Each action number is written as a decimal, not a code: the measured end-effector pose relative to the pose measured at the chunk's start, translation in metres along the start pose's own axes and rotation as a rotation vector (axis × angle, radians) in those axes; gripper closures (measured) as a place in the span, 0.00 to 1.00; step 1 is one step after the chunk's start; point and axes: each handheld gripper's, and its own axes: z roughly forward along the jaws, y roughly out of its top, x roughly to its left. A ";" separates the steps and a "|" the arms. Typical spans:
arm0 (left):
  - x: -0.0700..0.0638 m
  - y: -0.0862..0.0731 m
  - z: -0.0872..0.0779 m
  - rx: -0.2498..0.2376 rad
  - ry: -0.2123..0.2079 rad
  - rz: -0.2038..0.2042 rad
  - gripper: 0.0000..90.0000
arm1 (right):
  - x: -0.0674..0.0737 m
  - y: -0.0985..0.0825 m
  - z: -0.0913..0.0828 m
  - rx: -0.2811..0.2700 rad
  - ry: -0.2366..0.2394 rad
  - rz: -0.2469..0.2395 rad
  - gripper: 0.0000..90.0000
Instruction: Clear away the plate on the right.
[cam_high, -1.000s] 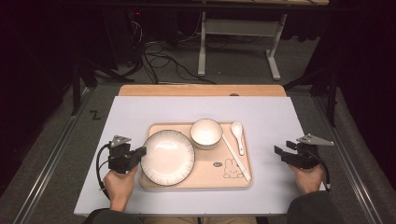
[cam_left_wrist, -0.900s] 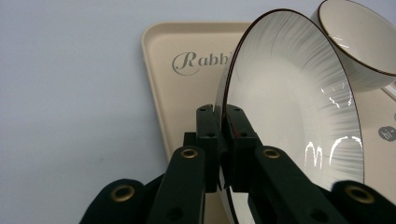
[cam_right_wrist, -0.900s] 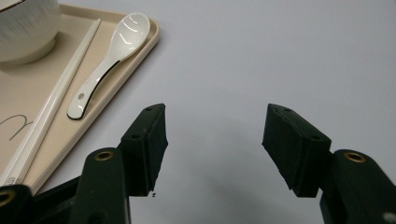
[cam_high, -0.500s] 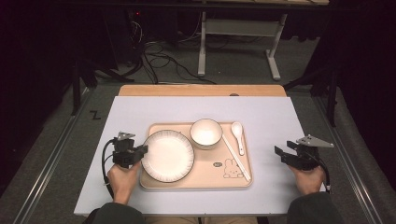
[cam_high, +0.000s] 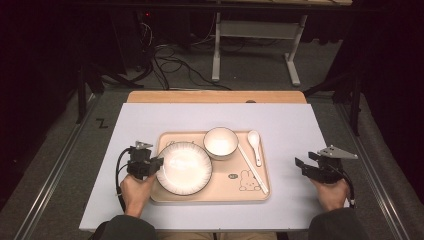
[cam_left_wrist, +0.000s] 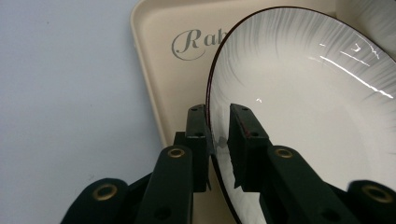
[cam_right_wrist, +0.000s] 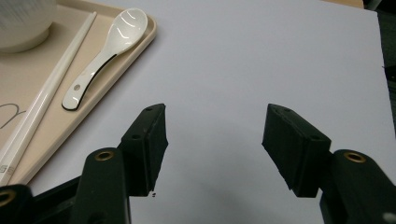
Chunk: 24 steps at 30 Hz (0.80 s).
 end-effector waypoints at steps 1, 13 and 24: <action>0.000 -0.001 0.001 0.001 0.001 0.001 0.86 | -0.001 0.000 0.000 0.001 0.000 -0.001 0.45; -0.001 -0.015 0.018 0.033 0.050 0.115 0.75 | 0.001 -0.001 -0.003 0.003 -0.006 -0.020 0.45; -0.010 -0.008 0.006 -0.116 0.037 0.057 0.45 | 0.007 -0.001 -0.004 0.003 0.010 -0.031 0.45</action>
